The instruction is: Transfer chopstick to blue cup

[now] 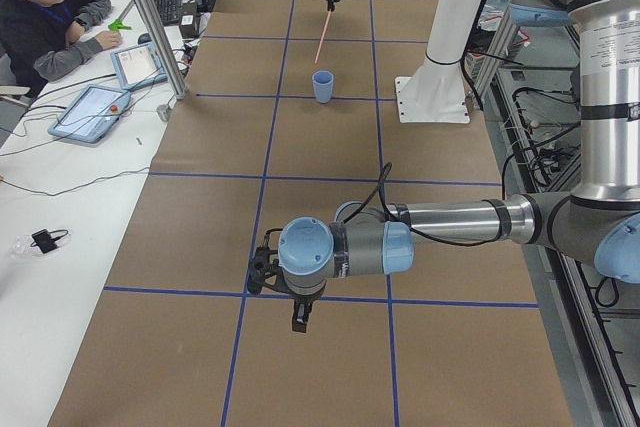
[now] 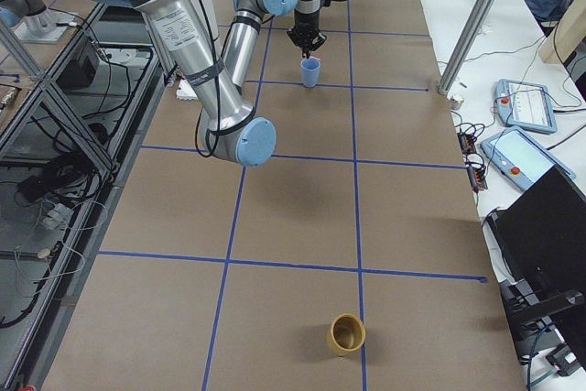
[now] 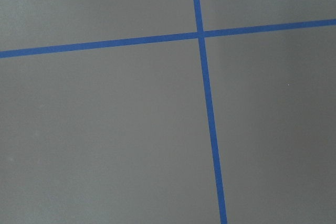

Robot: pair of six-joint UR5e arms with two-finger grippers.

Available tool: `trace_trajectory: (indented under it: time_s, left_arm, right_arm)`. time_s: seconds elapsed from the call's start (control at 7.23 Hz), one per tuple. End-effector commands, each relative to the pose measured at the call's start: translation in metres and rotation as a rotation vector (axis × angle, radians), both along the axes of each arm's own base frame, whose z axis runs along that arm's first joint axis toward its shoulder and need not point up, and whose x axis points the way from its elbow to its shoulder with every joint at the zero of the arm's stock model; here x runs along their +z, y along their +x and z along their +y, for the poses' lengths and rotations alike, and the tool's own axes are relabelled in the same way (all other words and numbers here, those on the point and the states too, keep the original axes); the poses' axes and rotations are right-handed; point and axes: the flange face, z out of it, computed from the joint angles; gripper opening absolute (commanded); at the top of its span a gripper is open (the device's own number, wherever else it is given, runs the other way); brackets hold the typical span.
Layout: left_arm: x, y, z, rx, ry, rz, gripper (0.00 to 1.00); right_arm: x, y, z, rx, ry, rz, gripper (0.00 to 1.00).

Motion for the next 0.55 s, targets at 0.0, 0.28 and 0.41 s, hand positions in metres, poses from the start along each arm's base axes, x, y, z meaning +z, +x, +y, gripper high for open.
trace_trajectory:
  time_s: [0.0,0.28,0.41]
  left_arm:
    - [0.002,0.001,0.002,0.000,-0.006,0.013,0.99]
    - [0.002,0.002,0.003,-0.001,-0.006,0.016,0.99]
    - [0.004,0.002,0.005,-0.001,-0.010,0.017,0.99]
  right_arm:
    - [-0.007,-0.026,0.004,-0.009,-0.011,0.048,0.00]
    - [-0.030,-0.043,0.003,-0.017,-0.028,0.098,0.00]
    - [-0.030,-0.056,0.004,-0.010,-0.030,0.118,0.00]
